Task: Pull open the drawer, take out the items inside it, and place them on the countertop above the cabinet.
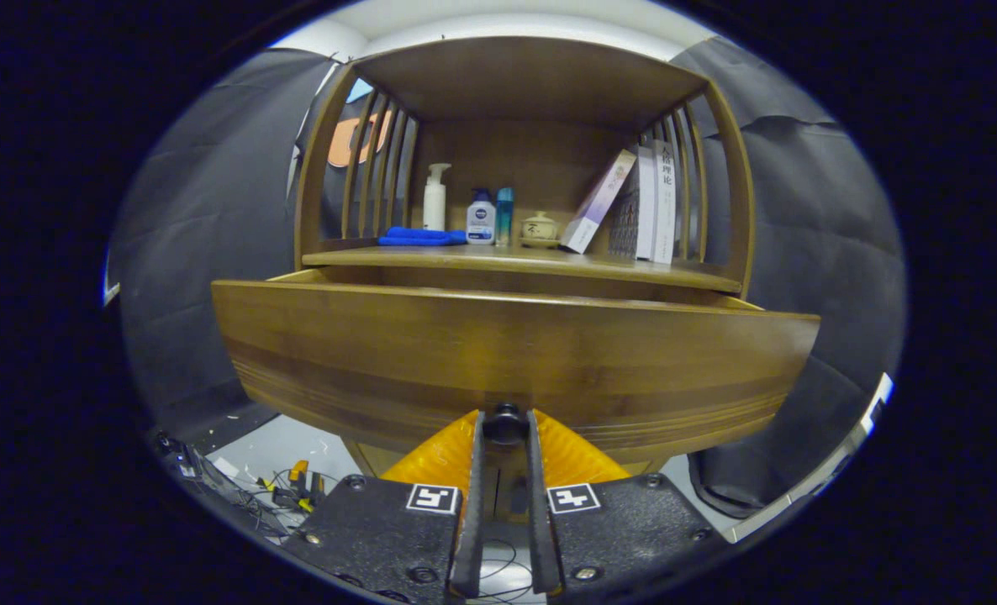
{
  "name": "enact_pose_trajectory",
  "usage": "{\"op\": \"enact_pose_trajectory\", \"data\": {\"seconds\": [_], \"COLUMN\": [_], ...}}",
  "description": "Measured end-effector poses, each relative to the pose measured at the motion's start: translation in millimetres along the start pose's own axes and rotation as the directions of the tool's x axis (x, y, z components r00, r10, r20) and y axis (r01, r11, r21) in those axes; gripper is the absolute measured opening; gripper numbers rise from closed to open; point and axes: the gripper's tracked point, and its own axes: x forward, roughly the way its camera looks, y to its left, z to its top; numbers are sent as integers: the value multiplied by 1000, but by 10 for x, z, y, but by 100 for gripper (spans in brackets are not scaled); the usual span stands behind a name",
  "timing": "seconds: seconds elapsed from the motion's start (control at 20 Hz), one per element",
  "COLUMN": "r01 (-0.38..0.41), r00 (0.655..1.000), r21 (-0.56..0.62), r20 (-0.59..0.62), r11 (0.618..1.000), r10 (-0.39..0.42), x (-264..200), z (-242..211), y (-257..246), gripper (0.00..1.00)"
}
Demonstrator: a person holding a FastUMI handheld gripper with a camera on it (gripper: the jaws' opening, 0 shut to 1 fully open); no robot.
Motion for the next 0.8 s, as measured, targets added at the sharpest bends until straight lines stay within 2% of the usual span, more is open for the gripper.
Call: {"op": "enact_pose_trajectory", "data": {"seconds": [0.8], "r01": [-39], "r00": [999], "r21": [-17], "r20": [-7], "r11": [999], "r10": [39], "x": [-568], "z": [-249], "y": [143], "gripper": [26]}}
